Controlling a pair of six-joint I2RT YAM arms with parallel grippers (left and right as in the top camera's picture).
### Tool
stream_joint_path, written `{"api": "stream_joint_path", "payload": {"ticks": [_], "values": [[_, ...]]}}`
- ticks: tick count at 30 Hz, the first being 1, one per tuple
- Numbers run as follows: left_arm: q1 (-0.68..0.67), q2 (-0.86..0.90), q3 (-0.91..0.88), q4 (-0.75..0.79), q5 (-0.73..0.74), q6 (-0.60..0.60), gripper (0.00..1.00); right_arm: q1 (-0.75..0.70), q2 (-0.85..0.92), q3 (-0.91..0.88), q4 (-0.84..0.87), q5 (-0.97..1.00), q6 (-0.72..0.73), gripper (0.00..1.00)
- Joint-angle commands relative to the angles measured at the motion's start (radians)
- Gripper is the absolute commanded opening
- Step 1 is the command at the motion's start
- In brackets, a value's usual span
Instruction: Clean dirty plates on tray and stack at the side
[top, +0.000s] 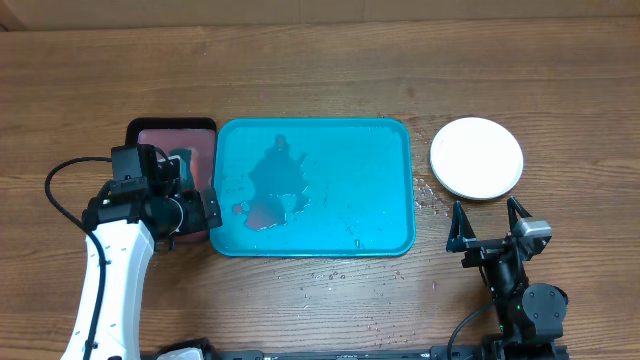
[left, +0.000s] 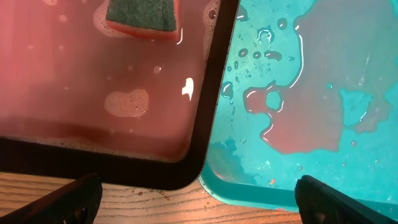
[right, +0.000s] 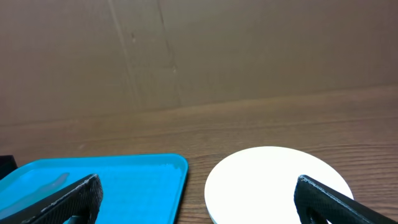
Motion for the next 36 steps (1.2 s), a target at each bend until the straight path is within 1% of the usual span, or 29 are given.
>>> {"api": "stream_joint_path", "payload": {"ticks": [1,7,9,13,16,19,21,24,29,36], "values": [[-0.007,0.003,-0.008,0.0,-0.004,0.022,1.0,-0.004,-0.009,-0.01,0.005,-0.001,-0.001,1.0],[-0.006,-0.003,-0.008,0.001,-0.004,0.022,1.0,-0.004,-0.009,-0.01,0.005,-0.001,0.0,1.0],[-0.007,-0.025,-0.011,0.044,-0.002,0.022,1.0,-0.004,-0.009,-0.01,0.005,-0.001,0.0,1.0],[-0.032,-0.126,-0.072,0.277,0.043,0.022,1.0,-0.004,-0.009,-0.01,0.005,-0.001,0.0,1.0],[-0.071,-0.243,-0.171,0.489,0.042,0.022,1.0,-0.004,-0.009,-0.01,0.005,-0.001,0.0,1.0],[-0.098,-0.361,-0.282,0.655,0.042,0.022,1.0,-0.004,-0.009,-0.01,0.005,-0.001,0.0,1.0],[-0.105,-0.444,-0.359,0.743,0.042,0.022,1.0,-0.004,-0.009,-0.01,0.005,-0.001,-0.001,1.0],[-0.105,-0.575,-0.467,0.832,0.047,0.022,1.0,-0.004,-0.009,-0.01,0.005,-0.001,-0.001,1.0],[-0.105,-0.77,-0.594,0.888,0.048,0.022,1.0,-0.004,-0.009,-0.01,0.005,-0.001,0.0,1.0],[-0.105,-1.037,-0.717,0.896,0.047,0.023,1.0,-0.004,-0.009,-0.01,0.005,-0.001,0.0,1.0]]}}
